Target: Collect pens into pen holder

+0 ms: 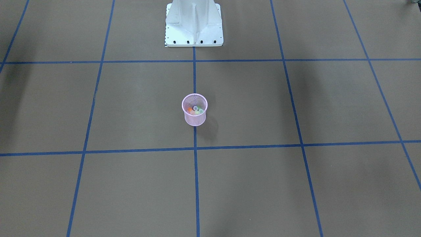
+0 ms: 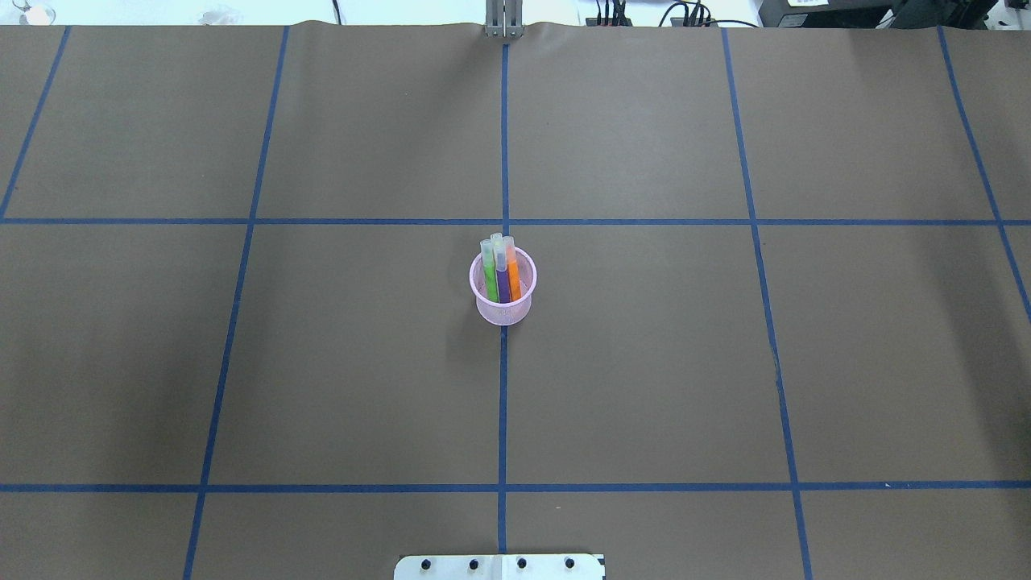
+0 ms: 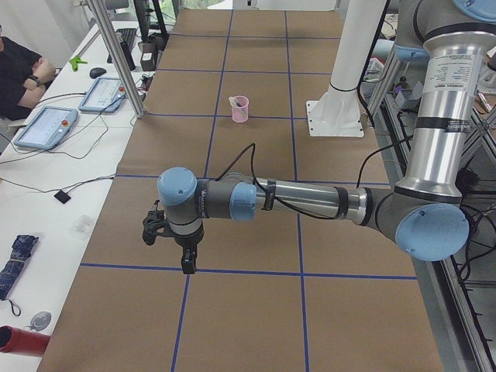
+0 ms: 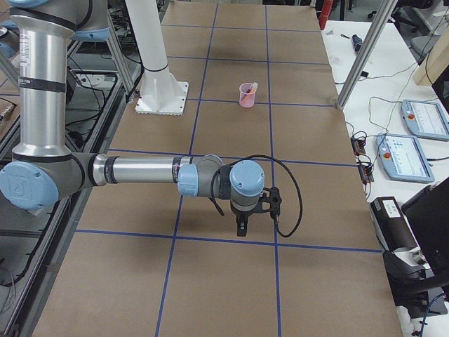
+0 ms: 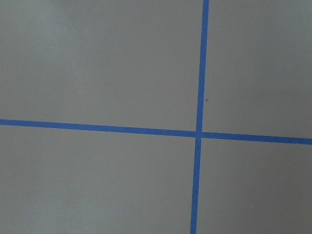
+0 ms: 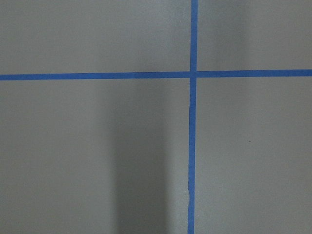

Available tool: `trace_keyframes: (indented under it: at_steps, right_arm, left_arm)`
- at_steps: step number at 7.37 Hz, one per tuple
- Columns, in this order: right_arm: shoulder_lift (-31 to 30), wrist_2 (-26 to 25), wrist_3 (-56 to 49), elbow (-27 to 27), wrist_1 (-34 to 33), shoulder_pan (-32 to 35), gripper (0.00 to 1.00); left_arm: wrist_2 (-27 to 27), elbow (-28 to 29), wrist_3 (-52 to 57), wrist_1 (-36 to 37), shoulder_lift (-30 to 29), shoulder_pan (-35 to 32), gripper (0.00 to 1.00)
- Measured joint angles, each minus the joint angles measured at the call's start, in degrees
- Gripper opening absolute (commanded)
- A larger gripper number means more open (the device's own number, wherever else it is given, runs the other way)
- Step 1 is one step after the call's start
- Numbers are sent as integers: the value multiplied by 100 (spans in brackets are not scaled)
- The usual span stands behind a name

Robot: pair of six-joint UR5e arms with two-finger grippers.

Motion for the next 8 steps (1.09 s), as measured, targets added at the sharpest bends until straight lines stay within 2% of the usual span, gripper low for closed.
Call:
trace_keyframes:
  at_steps: [8]
  right_arm:
    - [67, -459, -12, 29, 9, 3, 99]
  left_arm:
    - [56, -10, -9, -18, -9, 17, 99]
